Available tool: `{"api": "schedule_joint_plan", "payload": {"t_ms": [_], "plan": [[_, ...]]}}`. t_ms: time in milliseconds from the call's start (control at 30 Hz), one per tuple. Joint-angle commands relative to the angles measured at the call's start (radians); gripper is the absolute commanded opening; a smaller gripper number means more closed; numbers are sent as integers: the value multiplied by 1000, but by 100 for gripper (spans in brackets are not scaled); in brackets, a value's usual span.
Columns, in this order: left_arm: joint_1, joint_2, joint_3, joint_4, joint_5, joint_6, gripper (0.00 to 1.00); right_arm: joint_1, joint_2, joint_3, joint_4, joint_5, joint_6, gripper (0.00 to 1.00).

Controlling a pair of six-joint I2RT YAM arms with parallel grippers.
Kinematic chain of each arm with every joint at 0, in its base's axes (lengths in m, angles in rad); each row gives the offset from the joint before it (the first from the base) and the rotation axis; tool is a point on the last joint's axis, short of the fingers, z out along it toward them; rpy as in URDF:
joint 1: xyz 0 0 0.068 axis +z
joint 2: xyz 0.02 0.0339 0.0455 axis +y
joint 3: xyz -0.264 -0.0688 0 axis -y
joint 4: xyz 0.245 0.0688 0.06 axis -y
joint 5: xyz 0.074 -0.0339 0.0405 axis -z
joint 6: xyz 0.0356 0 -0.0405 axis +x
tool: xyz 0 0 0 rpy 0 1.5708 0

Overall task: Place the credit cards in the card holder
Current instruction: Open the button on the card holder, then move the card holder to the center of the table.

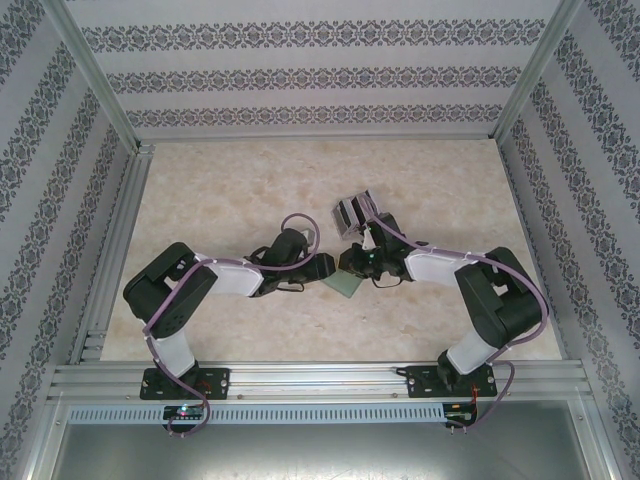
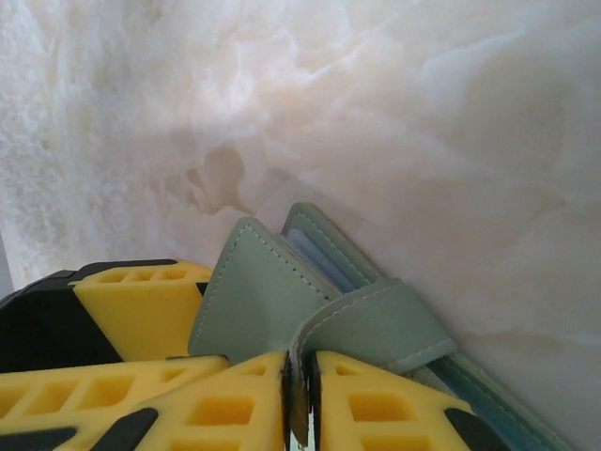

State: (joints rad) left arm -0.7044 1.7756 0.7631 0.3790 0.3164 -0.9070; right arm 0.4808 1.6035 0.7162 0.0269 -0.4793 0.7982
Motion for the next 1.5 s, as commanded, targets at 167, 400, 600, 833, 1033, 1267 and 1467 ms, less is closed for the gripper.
{"api": "schedule_joint_plan", "payload": {"t_ms": [167,400,600,833,1033,1267,1467], "plan": [[-24,-3,88,-238,-81,89,48,-64,-36,63,-247,-6,-191,18],[-11,-20,133,-327,-117,145,48,-107,-50,152,-496,151,-352,19],[-1,-32,151,-332,-99,161,49,-105,-19,175,-607,259,-413,19],[9,-84,163,-366,-92,163,52,-38,-27,109,-582,147,-355,19],[49,-137,130,-386,-85,141,55,46,-40,42,-365,22,-169,19],[126,-211,42,-368,-50,128,56,110,25,14,2,8,40,19],[157,-266,19,-393,-43,168,56,100,134,150,21,-2,1,18]]}}
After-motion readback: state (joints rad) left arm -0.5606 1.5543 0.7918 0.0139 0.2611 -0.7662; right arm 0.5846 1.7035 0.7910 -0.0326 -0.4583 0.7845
